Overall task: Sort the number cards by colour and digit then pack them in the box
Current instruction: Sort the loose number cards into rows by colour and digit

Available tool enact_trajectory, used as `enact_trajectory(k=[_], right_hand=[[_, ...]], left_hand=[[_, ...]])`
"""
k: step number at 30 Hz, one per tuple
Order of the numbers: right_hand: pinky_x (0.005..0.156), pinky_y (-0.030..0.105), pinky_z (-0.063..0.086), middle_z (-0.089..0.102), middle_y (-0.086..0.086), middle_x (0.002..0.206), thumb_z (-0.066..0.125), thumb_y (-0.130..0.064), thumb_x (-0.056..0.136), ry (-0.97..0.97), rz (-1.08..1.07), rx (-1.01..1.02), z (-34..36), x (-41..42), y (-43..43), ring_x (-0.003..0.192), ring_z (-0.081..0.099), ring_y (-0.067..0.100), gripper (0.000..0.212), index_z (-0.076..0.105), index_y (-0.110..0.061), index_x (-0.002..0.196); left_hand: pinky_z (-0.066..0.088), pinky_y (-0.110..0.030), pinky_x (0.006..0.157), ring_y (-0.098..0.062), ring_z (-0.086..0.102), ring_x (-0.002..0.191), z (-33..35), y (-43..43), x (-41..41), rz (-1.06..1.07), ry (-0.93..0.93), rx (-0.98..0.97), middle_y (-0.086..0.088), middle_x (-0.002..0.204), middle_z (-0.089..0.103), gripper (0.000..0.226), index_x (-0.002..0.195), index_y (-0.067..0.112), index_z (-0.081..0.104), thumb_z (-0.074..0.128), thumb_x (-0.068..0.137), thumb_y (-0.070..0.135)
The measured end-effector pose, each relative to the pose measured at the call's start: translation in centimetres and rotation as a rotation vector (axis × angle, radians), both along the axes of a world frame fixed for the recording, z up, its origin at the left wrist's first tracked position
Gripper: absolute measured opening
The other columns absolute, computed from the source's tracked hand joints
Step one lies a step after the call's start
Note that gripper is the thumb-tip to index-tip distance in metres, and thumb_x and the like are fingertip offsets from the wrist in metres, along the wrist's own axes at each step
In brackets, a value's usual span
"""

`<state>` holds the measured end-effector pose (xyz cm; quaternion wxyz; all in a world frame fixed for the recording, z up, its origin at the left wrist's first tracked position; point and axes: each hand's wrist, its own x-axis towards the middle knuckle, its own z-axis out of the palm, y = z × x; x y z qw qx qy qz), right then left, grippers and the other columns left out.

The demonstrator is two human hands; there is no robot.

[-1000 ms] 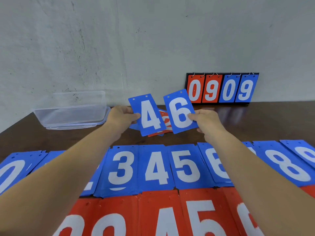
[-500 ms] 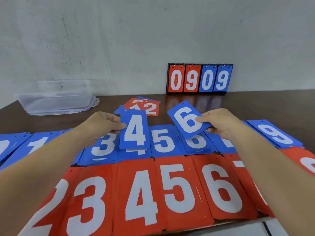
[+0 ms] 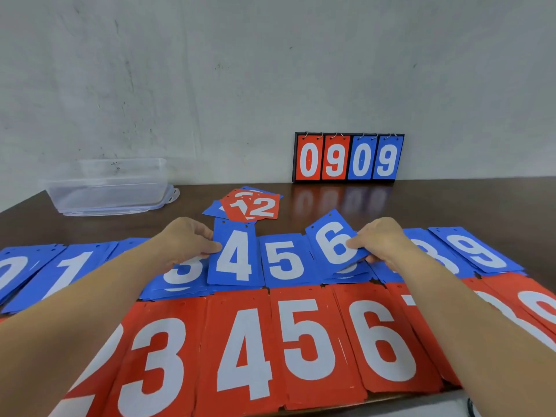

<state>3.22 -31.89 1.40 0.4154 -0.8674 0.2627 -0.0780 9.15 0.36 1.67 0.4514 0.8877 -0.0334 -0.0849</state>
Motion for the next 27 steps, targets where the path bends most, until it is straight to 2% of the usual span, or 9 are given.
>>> enact_trajectory(k=[2, 4, 7, 9, 13, 17, 20, 23, 27], right_hand=[[0.061, 0.035, 0.054, 0.059, 0.013, 0.061, 0.076, -0.012, 0.077, 0.05, 0.003, -0.149, -0.3, 0.3, 0.0, 0.052, 0.059, 0.025, 0.027, 0.053, -0.005, 0.066], [0.053, 0.03, 0.047, 0.051, 0.008, 0.053, 0.074, -0.011, 0.076, 0.07, 0.001, -0.239, -0.7, 0.3, 0.2, 0.049, 0.057, 0.025, 0.035, 0.044, -0.009, 0.059], [0.048, 0.025, 0.039, 0.046, 0.005, 0.051, 0.072, -0.01, 0.074, 0.078, -0.012, -0.318, -1.3, 0.3, 0.4, 0.049, 0.054, 0.025, 0.037, 0.039, -0.012, 0.057], [0.048, 0.024, 0.038, 0.045, 0.005, 0.053, 0.071, -0.009, 0.073, 0.082, -0.018, -0.336, -1.5, 0.4, 0.5, 0.053, 0.052, 0.025, 0.037, 0.038, -0.012, 0.057], [0.044, 0.024, 0.031, 0.039, 0.004, 0.051, 0.07, -0.008, 0.074, 0.087, -0.046, -0.36, -1.7, 0.4, 0.8, 0.048, 0.04, 0.022, 0.04, 0.035, -0.012, 0.056], [0.042, 0.024, 0.026, 0.034, 0.001, 0.048, 0.069, -0.011, 0.077, 0.093, -0.052, -0.416, -1.9, 0.2, 0.9, 0.045, 0.031, 0.018, 0.043, 0.033, -0.013, 0.054], [0.042, 0.024, 0.027, 0.033, 0.001, 0.048, 0.07, -0.012, 0.077, 0.106, -0.053, -0.433, -1.9, 0.0, 1.0, 0.045, 0.031, 0.018, 0.044, 0.033, -0.013, 0.054], [0.042, 0.024, 0.025, 0.03, 0.001, 0.05, 0.069, -0.01, 0.078, 0.085, -0.062, -0.432, -2.0, -0.2, 1.4, 0.045, 0.028, 0.018, 0.045, 0.031, -0.014, 0.055], [0.042, 0.024, 0.022, 0.032, 0.001, 0.053, 0.066, -0.011, 0.084, 0.074, -0.096, -0.469, -2.8, -0.5, 1.9, 0.046, 0.029, 0.016, 0.042, 0.032, -0.014, 0.059]], left_hand=[[0.046, -0.02, 0.061, -0.014, 0.064, 0.072, -0.1, 0.0, 0.1, -0.007, -0.008, 0.022, -0.008, 0.091, 0.072, 0.014, 0.096, 0.005, 0.07, 0.074, 0.083, 0.01], [0.047, -0.021, 0.061, -0.014, 0.064, 0.073, -0.2, 0.1, 0.3, -0.011, -0.011, 0.051, -0.008, 0.094, 0.071, 0.021, 0.101, 0.005, 0.069, 0.075, 0.082, 0.012], [0.057, -0.036, 0.074, -0.016, 0.067, 0.077, -0.4, 0.2, 0.4, -0.028, -0.011, 0.07, -0.009, 0.094, 0.072, 0.026, 0.104, 0.006, 0.069, 0.076, 0.081, 0.015], [0.055, -0.039, 0.08, -0.017, 0.067, 0.078, -0.4, 0.2, 0.3, -0.029, -0.012, 0.081, -0.01, 0.093, 0.072, 0.026, 0.104, 0.007, 0.069, 0.077, 0.081, 0.015], [0.048, -0.03, 0.062, -0.019, 0.063, 0.073, -0.5, 0.4, 0.0, -0.01, 0.001, 0.107, -0.012, 0.093, 0.071, 0.026, 0.105, 0.009, 0.068, 0.076, 0.082, 0.016], [0.042, -0.027, 0.056, -0.022, 0.052, 0.065, -0.9, 0.5, -0.4, 0.005, -0.036, 0.179, -0.015, 0.08, 0.064, 0.014, 0.087, 0.003, 0.065, 0.074, 0.083, 0.013], [0.047, -0.031, 0.07, -0.021, 0.051, 0.074, -1.5, 0.4, -0.4, -0.004, -0.089, 0.284, -0.011, 0.08, 0.054, 0.017, 0.079, 0.007, 0.06, 0.072, 0.083, 0.017], [0.053, -0.038, 0.085, -0.02, 0.06, 0.081, -1.8, 0.2, -0.3, 0.01, -0.146, 0.384, -0.006, 0.084, 0.062, 0.017, 0.078, 0.013, 0.062, 0.073, 0.083, 0.025], [0.045, -0.04, 0.1, -0.019, 0.062, 0.096, -1.8, -0.8, -1.0, 0.019, -0.228, 0.564, 0.002, 0.09, 0.062, 0.014, 0.085, 0.024, 0.059, 0.067, 0.086, 0.035]])
